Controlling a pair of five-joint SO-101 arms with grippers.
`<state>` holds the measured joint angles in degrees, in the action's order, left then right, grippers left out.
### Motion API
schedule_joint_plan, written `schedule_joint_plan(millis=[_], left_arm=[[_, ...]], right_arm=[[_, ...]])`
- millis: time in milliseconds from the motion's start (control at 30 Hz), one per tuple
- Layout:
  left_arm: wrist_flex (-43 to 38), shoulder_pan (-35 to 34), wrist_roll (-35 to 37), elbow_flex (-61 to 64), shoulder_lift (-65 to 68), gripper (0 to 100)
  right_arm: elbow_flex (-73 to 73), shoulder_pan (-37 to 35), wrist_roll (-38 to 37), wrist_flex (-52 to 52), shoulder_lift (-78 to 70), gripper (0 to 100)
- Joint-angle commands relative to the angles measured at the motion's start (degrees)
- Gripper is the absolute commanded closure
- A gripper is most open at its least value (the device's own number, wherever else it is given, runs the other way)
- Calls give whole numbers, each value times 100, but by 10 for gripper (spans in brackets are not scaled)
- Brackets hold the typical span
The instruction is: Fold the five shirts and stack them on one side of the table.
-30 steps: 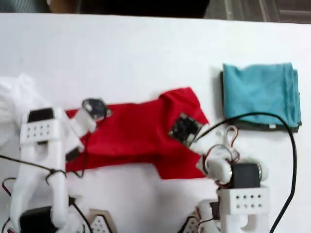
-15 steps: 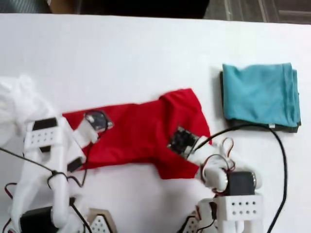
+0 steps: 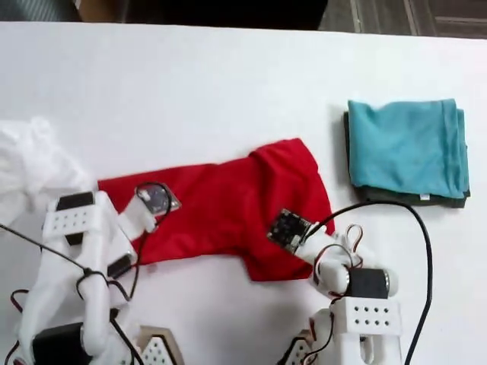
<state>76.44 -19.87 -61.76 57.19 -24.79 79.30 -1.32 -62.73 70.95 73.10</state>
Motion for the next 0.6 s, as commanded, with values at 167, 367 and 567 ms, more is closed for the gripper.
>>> schedule_joint_plan(millis=[167, 367, 567], left_arm=[[-9, -79, -9, -66, -193, 773], [993, -431, 9, -1780, -202, 749], [1451, -800, 18, -3741, -149, 749]], right_arm=[[-220, 66, -44, 154, 119, 769], [-1670, 66, -9, 382, 119, 755], [-2989, 57, 316, -356, 66, 876]])
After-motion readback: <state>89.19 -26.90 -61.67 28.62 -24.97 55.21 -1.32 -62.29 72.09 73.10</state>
